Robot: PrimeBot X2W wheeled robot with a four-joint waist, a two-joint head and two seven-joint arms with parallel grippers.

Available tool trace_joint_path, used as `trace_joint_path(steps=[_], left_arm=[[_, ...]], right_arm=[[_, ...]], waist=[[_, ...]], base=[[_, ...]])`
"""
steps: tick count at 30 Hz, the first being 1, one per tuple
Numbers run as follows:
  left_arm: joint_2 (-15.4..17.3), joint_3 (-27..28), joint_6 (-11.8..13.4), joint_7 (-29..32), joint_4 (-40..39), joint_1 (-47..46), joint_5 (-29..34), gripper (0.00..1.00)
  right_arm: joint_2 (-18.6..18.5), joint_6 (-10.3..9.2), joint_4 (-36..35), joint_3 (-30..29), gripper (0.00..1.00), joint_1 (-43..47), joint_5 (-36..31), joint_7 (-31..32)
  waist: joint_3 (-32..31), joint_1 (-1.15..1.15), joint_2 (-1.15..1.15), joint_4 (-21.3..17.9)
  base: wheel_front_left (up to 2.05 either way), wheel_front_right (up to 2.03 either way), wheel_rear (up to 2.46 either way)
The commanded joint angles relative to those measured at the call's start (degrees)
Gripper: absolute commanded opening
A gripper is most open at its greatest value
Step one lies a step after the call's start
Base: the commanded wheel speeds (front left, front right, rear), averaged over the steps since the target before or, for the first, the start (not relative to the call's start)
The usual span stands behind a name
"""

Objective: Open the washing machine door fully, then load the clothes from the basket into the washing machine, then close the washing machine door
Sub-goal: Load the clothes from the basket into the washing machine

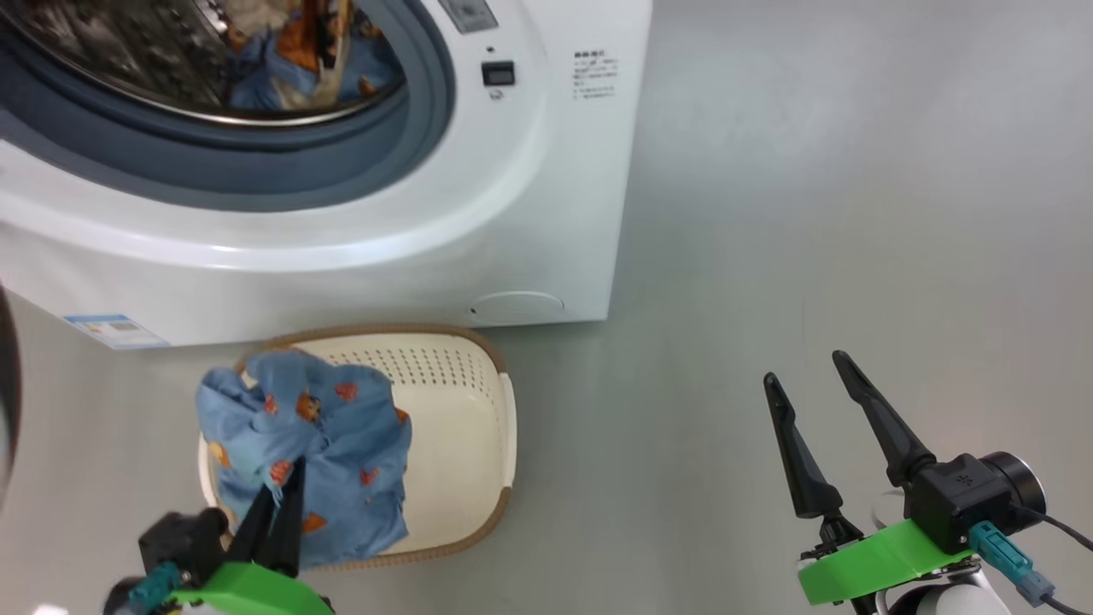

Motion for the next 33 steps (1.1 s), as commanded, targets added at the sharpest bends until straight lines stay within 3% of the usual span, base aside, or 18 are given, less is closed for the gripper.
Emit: trace_joint_path(steps=[1, 16, 25, 33], left_arm=[[0.7, 2.5, -0.2, -0.8, -1.8, 0.7, 0.8, 0.00], [-2.7, 5.6, -2.1, -0.8, -6.9, 4.3, 3.5, 0.00], [-4.1, 10.7, -2.8, -0.8, -12.6, 0.0, 2.7, 0.00], [-2.8, 13.2, -3.3, -0.8, -13.2, -10.5, -0.1, 0.00]], right_arm=[[-0.1, 0.09, -1.2, 1.7, 1.00, 0.6, 0.5, 0.1], [-0.1, 0.09, -1.3, 2.0, 1.00, 2.5, 1.4, 0.1], [-0.1, 0.09, -2.1, 1.9, 1.00, 1.3, 0.9, 0.3], [-0.1, 0.09, -3.4, 1.6, 1.00, -0.4, 0.2, 0.4]], waist=[[-2.5, 0.00, 0.00, 1.2], [-4.6, 0.00, 0.00, 1.5], [0.0, 0.00, 0.00, 0.8], [6.5, 0.00, 0.00, -1.2]], base=[[0.00, 0.00, 0.00], [0.00, 0.00, 0.00], [0.00, 0.00, 0.00], [0.00, 0.00, 0.00]])
